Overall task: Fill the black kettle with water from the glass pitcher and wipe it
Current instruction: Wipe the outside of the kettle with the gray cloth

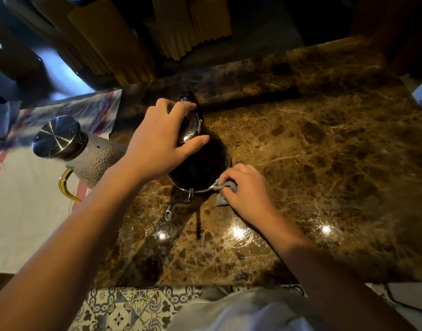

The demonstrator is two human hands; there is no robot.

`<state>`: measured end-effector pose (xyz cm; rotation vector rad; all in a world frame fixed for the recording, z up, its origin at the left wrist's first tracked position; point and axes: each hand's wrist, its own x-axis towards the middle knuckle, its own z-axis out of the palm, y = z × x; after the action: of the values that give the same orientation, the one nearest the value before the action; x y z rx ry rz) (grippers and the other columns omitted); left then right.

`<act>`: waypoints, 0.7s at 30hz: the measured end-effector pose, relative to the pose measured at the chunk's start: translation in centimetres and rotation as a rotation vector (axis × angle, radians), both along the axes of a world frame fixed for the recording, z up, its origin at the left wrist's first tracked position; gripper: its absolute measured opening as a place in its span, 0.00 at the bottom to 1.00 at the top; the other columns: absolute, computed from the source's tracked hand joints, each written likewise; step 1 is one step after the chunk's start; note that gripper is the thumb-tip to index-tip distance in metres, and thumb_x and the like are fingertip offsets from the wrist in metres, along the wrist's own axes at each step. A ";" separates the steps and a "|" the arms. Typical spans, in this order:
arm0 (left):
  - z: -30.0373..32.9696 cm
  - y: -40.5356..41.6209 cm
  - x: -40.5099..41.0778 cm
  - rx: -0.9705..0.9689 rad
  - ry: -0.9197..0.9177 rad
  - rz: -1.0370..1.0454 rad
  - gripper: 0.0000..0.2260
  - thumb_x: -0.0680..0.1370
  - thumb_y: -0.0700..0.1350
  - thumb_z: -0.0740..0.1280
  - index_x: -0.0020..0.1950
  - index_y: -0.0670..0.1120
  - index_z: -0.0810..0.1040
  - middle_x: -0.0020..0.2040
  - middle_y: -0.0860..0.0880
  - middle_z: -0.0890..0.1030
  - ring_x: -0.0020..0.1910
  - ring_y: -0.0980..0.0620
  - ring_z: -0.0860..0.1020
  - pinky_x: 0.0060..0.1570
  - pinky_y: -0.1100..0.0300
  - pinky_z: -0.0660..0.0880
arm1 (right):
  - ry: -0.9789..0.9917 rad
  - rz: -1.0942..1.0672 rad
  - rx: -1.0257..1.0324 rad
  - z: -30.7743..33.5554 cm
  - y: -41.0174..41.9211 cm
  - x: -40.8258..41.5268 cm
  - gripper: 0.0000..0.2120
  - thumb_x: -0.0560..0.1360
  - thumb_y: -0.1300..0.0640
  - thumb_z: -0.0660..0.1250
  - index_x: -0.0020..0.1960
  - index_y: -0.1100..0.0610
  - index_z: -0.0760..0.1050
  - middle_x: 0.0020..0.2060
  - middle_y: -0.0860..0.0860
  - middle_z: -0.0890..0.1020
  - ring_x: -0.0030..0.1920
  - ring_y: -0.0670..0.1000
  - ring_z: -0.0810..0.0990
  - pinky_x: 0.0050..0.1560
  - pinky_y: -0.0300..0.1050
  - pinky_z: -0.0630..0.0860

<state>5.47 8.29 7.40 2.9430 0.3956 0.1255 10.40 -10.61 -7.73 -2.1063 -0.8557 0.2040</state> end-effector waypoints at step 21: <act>-0.1 0.3 0.1 -0.070 -0.002 -0.016 0.30 0.78 0.63 0.67 0.77 0.56 0.64 0.72 0.45 0.67 0.70 0.44 0.67 0.59 0.57 0.67 | 0.278 -0.176 0.067 0.9 1.0 -1.7 0.03 0.76 0.55 0.74 0.44 0.50 0.81 0.45 0.45 0.82 0.44 0.48 0.81 0.44 0.52 0.81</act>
<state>5.61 8.58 7.28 2.8759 0.3681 0.1103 8.69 -9.57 -6.85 -2.0180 -0.5038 0.3604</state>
